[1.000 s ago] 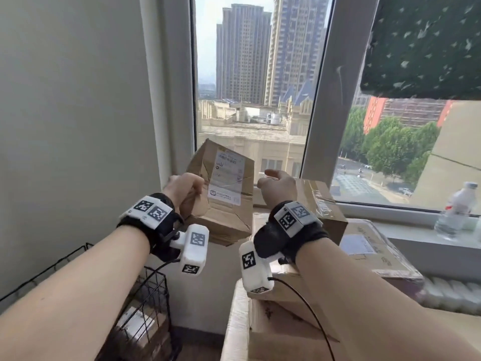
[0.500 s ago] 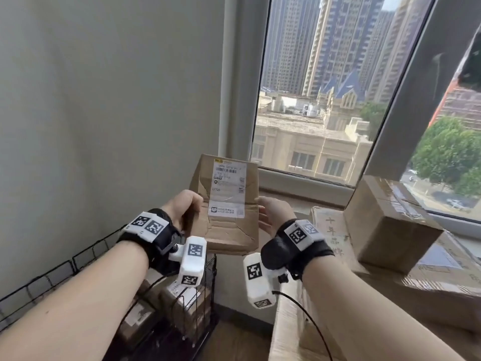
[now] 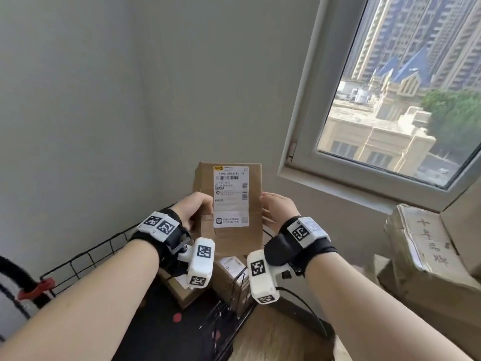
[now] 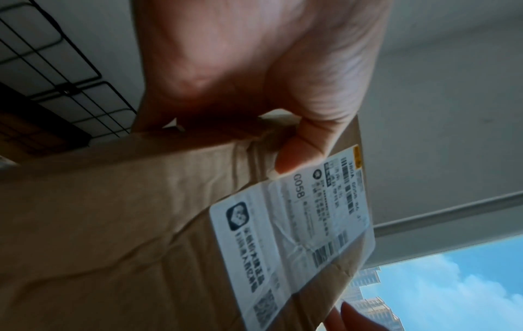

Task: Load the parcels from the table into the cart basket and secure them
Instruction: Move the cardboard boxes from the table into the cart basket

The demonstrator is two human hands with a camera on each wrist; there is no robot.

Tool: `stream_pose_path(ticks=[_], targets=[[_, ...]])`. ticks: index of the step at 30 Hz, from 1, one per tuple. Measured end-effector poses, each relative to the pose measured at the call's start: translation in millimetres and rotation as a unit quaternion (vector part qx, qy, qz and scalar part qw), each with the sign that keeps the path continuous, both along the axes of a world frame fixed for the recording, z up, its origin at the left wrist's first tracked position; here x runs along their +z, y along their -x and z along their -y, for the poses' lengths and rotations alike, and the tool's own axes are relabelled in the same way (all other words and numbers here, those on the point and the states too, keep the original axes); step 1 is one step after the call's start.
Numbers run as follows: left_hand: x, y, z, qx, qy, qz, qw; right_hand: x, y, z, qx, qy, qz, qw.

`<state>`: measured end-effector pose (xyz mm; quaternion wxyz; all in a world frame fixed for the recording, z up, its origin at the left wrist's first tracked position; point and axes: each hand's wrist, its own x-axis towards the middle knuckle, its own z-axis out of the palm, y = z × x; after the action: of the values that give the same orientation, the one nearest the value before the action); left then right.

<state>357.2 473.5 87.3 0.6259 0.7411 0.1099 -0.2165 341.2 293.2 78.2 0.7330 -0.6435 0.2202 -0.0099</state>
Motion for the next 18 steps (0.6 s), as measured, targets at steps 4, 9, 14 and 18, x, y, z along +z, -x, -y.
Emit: stream_pose_path(ticks=[4,9,14,18], targets=[[-14.5,-8.7,-38.6,0.029,0.030,-0.009,0.999,-5.1,-10.8,-32.2,0.031,0.022,-0.010,0.999],[-23.2,-10.3,-68.9,0.050,0.063,-0.015,0.997,-5.6,-28.6,-55.1,0.077,0.043,-0.016,0.996],[-31.2,-22.1,-76.4,0.070,0.063,-0.022,0.995,-20.0,-42.6,-61.5,0.100,0.032,-0.033,0.994],[-52.3,-38.4,-73.9,0.083,0.075,-0.045,0.993,-44.3,-65.4,-56.9,0.112,0.009,-0.058,0.992]])
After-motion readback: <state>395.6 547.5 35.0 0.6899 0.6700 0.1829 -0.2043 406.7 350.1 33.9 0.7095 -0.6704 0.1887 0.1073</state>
